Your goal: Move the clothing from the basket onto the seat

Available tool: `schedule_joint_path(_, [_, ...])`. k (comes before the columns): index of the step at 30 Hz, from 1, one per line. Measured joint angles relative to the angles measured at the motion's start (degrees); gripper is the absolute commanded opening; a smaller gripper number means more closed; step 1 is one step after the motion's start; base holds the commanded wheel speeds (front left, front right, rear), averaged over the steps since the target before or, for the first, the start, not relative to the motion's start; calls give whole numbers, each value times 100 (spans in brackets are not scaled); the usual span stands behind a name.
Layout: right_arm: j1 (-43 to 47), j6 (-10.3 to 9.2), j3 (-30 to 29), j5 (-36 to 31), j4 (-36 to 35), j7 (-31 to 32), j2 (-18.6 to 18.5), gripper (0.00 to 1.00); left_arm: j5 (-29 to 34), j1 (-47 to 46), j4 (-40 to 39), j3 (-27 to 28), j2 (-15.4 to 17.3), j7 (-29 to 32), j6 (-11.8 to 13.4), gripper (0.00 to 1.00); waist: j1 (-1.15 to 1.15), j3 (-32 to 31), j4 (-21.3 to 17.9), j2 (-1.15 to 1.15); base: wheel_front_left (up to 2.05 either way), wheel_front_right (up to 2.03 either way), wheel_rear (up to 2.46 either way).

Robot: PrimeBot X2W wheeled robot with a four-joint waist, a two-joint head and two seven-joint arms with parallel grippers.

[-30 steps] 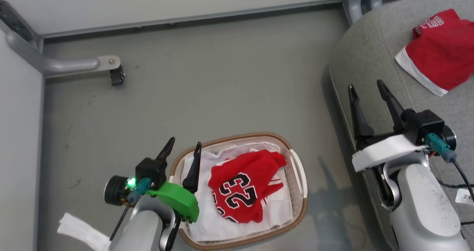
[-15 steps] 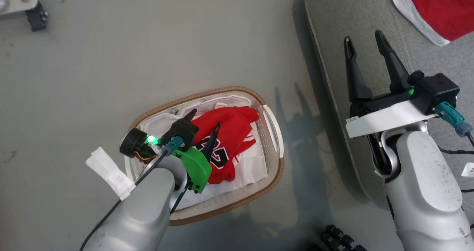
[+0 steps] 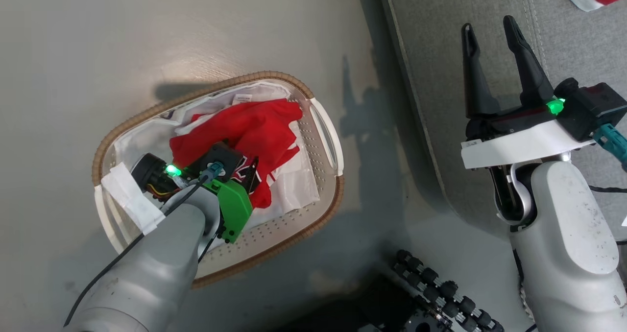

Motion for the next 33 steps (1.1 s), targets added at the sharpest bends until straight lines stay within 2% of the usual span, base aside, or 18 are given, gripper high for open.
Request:
schedule_joint_path(9, [39,0,-68,-51,-27,0,2,100,-533,-250,137,-645,-24,22,0,100,0,359,-149,0,0,0,0])
schedule_joint_path(10, [33,0,-56,-52,-21,0,3,100,-589,-274,137,-695,-19,9,0,0,0,356,-147,0,0,0,0])
schedule_joint_path(17, [-51,0,73,-107,99,0,12,100,-978,-282,153,-739,16,-10,0,0,0,215,-158,0,0,0,0])
schedule_joint_path(21, [-42,0,4,-147,238,0,14,100,-1021,-94,-200,-684,23,-19,0,0,0,-4,-121,0,0,0,0])
schedule_joint_path(33, [474,0,-178,-476,762,0,23,100,-957,1078,-1225,-68,73,-25,0,0,0,-1168,296,0,0,0,0])
